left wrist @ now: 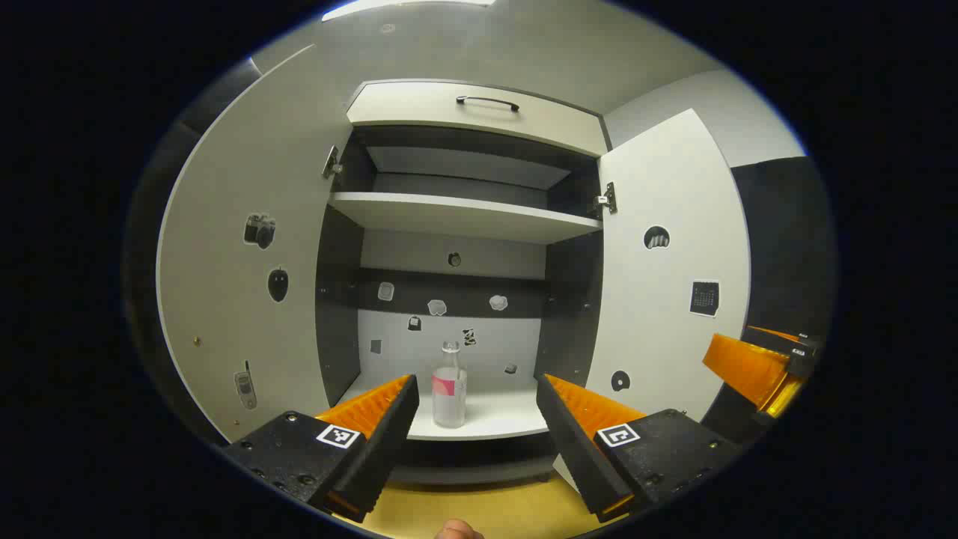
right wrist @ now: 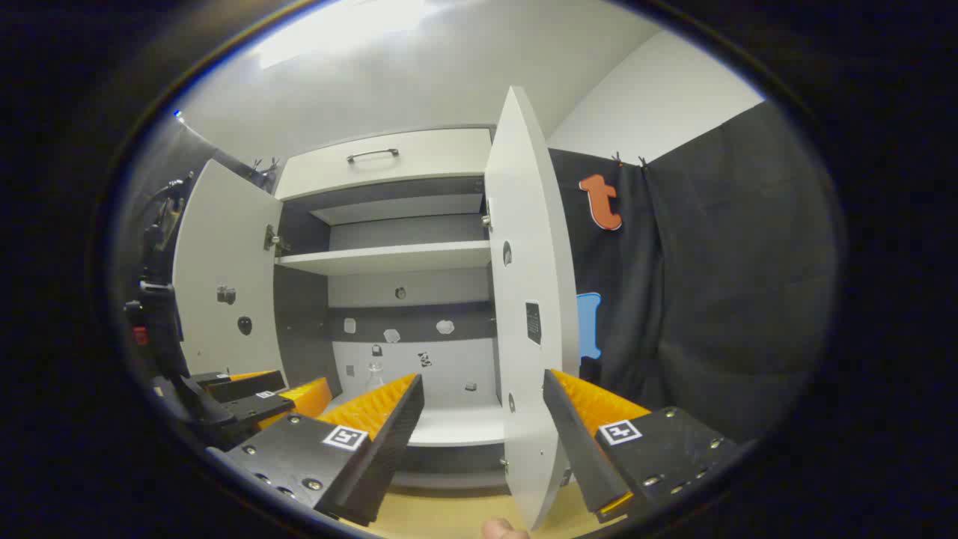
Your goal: Grasp the bottle in the cabinet with the left hand and place it on the coaster, then close the right door with the right hand and the left door with the left hand.
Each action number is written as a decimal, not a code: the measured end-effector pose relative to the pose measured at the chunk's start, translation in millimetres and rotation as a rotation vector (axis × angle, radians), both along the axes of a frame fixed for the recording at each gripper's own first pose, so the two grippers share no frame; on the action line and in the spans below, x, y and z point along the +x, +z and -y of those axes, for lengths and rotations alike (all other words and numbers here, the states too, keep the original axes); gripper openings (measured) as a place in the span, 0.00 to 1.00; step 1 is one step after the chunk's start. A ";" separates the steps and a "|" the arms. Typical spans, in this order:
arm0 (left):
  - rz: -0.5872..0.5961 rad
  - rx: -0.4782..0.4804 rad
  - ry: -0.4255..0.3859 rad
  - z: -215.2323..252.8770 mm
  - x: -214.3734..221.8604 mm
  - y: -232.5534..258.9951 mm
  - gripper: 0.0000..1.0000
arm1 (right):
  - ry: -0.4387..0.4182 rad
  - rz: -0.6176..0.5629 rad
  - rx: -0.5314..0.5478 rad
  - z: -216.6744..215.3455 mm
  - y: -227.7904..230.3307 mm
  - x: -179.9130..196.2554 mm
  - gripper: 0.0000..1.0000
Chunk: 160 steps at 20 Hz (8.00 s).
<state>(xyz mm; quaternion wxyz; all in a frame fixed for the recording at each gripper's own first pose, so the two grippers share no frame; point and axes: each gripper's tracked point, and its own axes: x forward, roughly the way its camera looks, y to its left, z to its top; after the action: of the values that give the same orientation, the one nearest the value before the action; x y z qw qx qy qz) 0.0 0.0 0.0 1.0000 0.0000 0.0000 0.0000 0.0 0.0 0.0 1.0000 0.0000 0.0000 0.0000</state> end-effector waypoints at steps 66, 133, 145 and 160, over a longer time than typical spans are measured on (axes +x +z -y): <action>-0.305 -0.037 -0.090 -21.5 88.2 -165.9 0.78 | -0.067 0.072 -0.092 74.1 15.5 -16.0 0.97; -0.814 0.035 -0.449 28.9 -151.9 -457.0 0.81 | -0.002 0.058 -0.159 71.6 -8.3 -6.4 0.97; -0.834 0.067 -0.445 36.0 -160.8 -445.3 0.82 | -0.002 0.032 -0.106 78.9 -13.8 0.7 0.97; -0.662 0.077 -0.448 51.7 -137.3 -377.0 0.83 | -0.002 -0.005 -0.108 80.4 -19.9 3.7 0.97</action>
<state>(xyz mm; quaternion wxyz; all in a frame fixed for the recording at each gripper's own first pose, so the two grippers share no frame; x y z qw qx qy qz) -137.3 -51.7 -377.0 0.9205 0.0375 0.3220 -0.2181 3.7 -80.4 -19.9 0.9985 -0.0540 0.0027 -0.0009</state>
